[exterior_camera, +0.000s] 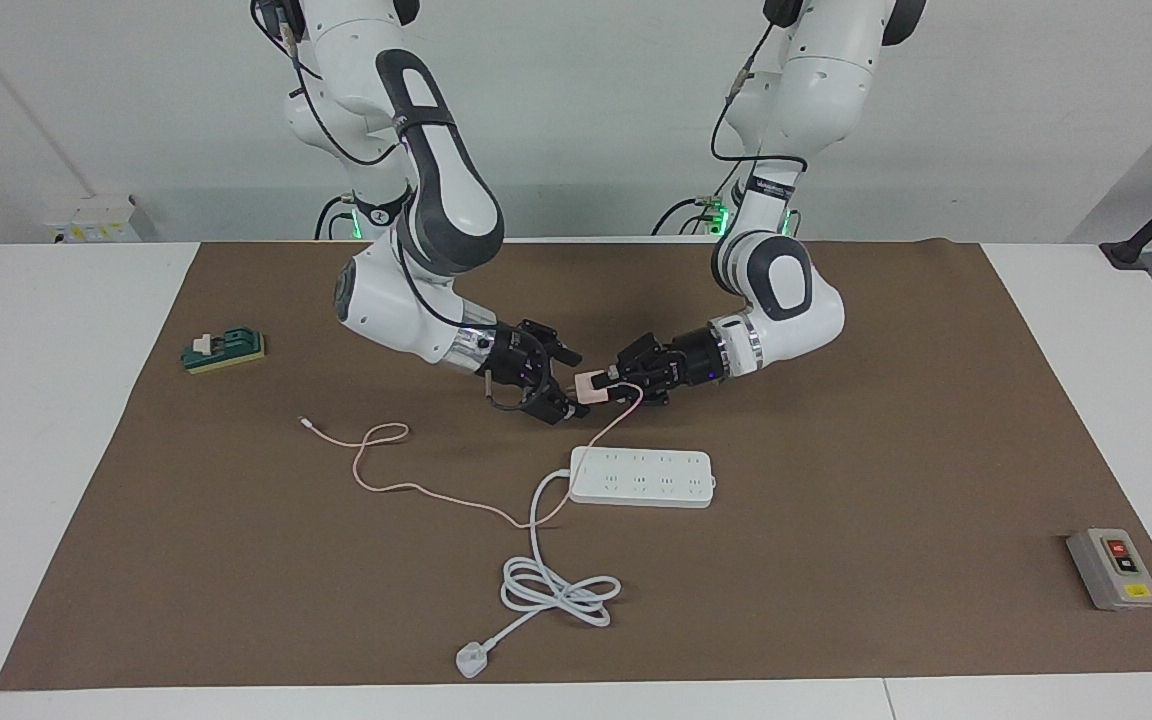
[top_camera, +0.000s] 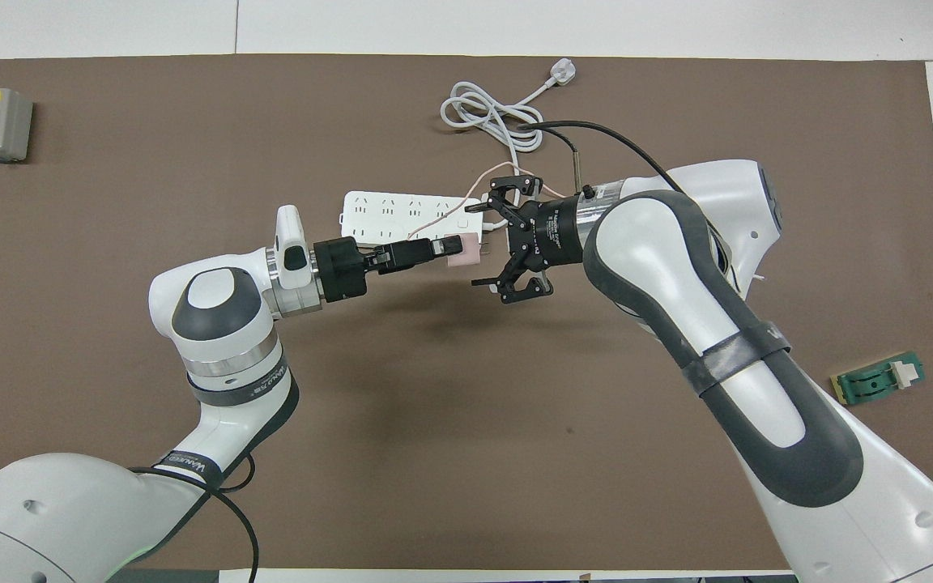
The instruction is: Plug charger into power strip
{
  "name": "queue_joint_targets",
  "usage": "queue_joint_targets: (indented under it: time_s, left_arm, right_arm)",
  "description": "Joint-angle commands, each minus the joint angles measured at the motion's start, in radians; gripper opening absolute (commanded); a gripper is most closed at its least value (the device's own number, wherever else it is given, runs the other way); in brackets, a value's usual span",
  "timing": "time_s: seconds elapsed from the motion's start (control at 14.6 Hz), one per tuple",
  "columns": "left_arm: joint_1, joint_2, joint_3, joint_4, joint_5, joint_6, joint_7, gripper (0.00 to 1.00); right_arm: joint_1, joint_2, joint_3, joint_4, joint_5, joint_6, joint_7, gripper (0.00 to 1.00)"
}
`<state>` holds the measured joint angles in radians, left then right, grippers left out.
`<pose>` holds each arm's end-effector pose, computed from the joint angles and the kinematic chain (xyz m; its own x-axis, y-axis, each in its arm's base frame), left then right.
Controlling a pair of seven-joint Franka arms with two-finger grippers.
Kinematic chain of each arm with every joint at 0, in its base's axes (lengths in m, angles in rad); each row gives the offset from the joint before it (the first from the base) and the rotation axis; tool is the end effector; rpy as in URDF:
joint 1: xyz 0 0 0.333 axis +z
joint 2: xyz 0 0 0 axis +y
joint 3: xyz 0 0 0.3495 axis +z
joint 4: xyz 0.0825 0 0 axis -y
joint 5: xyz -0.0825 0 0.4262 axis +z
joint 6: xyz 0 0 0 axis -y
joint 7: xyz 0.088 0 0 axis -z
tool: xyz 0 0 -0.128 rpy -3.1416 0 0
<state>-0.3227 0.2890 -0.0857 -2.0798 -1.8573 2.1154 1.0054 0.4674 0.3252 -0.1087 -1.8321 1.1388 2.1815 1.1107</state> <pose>0.5704 -0.3117 0.3103 0.9759 0.1358 0.1711 -0.1412 -0.2057 0.9684 0.6350 0.2965 0.3707 0.1445 -0.6228 -0.7689 -0.9894 -0.0812 -0.1201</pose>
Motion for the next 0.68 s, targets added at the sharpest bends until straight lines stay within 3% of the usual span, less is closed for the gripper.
queue_joint_targets:
  time_s: [0.0,0.14,0.48,0.62]
  left_arm:
    - [0.019,-0.042,0.003,-0.014,-0.023,-0.005,-0.023,0.0]
    - [0.033,-0.092,0.006,-0.02,-0.022,0.009,-0.086,0.0]
    - [0.022,-0.223,0.009,-0.022,0.007,0.225,-0.266,0.0]
    - [0.03,-0.252,0.011,-0.016,0.114,0.299,-0.345,0.0]
  right_arm:
    - [-0.007,-0.017,0.0,0.023,-0.115,-0.017,0.032,1.0]
    - [-0.018,-0.035,-0.002,0.036,-0.204,-0.022,0.057,1.0]
    - [-0.093,-0.06,-0.002,0.086,-0.406,-0.101,0.044,1.0]
    - [-0.113,-0.072,-0.002,0.12,-0.518,-0.123,0.029,1.0]
